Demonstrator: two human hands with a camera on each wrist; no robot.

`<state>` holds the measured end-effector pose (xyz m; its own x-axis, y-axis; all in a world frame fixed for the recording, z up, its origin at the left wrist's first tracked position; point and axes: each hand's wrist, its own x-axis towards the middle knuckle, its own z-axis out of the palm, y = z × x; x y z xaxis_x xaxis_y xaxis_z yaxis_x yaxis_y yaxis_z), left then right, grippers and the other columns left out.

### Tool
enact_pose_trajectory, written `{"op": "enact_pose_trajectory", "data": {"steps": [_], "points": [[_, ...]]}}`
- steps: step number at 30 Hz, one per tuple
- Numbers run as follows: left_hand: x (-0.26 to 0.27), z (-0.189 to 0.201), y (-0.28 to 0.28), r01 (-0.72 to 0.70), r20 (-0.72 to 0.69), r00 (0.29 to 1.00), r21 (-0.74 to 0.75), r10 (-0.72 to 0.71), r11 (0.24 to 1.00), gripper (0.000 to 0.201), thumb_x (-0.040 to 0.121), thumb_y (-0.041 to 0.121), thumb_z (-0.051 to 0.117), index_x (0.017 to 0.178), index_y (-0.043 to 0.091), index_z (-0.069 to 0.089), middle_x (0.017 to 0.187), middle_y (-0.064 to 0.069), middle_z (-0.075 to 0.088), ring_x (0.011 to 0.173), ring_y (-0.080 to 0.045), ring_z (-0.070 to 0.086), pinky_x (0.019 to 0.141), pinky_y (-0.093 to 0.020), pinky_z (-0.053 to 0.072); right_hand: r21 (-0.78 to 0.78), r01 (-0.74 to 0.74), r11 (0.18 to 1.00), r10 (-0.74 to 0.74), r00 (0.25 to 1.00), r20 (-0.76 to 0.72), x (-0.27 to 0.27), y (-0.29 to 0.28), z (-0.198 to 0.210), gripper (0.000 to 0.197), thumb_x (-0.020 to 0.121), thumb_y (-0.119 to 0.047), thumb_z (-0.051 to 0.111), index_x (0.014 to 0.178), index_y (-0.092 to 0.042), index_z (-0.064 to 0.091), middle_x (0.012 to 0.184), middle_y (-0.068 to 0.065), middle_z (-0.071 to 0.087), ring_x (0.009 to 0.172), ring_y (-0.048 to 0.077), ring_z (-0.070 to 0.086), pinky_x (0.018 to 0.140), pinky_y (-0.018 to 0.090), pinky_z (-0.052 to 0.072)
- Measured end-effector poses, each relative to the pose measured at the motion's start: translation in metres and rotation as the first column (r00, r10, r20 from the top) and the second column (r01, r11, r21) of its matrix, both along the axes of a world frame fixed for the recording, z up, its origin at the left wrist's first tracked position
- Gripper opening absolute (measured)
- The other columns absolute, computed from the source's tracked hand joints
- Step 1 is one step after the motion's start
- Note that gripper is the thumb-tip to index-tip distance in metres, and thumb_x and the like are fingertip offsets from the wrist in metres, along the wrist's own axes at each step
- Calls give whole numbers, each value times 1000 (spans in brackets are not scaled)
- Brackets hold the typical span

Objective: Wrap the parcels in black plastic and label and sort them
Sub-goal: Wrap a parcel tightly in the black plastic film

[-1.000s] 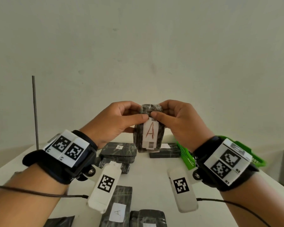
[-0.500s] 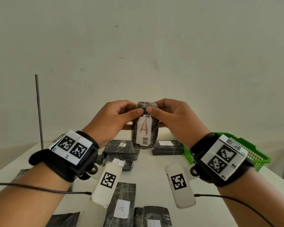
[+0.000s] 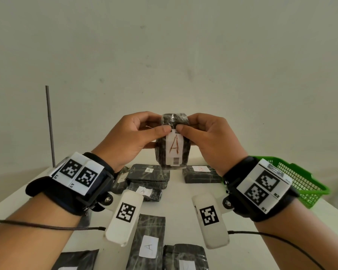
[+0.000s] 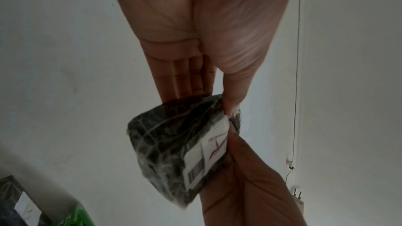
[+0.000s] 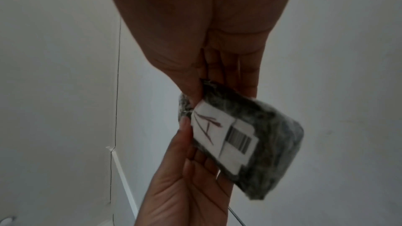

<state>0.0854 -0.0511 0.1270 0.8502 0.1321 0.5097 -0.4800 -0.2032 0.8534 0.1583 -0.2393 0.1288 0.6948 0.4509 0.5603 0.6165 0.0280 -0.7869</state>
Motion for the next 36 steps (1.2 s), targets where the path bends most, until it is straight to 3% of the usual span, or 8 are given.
{"op": "enact_pose_trajectory", "data": {"steps": [4,10,14,19,26,29,32,36], "points": [[-2,1,7,-36,15,999,-35,36,999,33,80,28,74,107,10,73,98,-5,79,96,-19,77,78,-32,63,52,-123,991,128,985,-117,-5,5,0,18,102,-17,66,112,-4,73,98,6,81,94,19,79,85,36,65],[-5,-2,6,37,-42,998,-44,-39,998,40,77,30,74,111,11,71,103,-6,78,101,-19,76,80,-31,63,14,8,1000,-8,1000,-27,-3,8,0,10,98,-18,73,95,-9,76,88,6,81,85,22,80,82,40,66],[-5,-4,10,-22,8,1000,-9,22,1000,40,77,25,77,114,12,71,106,-4,78,101,-21,77,82,-32,64,18,-100,995,101,986,-131,-5,10,-4,20,100,-19,70,109,-2,74,99,11,81,94,22,79,84,37,65],[-6,-7,8,17,-25,1000,-7,-17,1000,33,77,30,74,106,16,73,102,-3,79,98,-18,77,79,-29,63,-52,-21,998,21,1000,3,-1,7,-11,6,97,-18,74,92,-17,76,92,5,82,89,20,79,85,37,64],[-4,-4,0,-6,9,1000,13,6,1000,33,78,32,73,104,12,73,94,-2,80,93,-17,78,77,-33,64,37,4,999,-2,999,-51,-6,9,-10,26,102,-25,68,95,-1,75,92,18,78,93,41,75,87,63,59],[-4,-5,-2,-9,3,1000,11,9,1000,32,79,32,72,104,12,72,95,-3,79,92,-18,78,72,-32,64,15,9,1000,-9,1000,-27,-4,6,-7,22,101,-24,70,96,-4,77,90,14,80,90,36,76,86,59,61],[-3,-5,1,-55,27,998,-7,55,998,33,79,33,73,103,10,72,97,-7,80,92,-22,78,70,-33,64,-31,-104,994,99,987,-127,-5,3,-7,20,99,-21,71,109,-3,74,101,12,81,97,29,78,91,52,63],[-5,-8,1,22,-90,996,-19,-24,1000,44,76,36,75,111,10,72,104,-11,79,97,-25,77,78,-39,65,-31,-74,997,71,995,-77,-2,0,-10,14,96,-17,74,105,-5,76,95,10,82,93,29,79,90,51,64]]}}
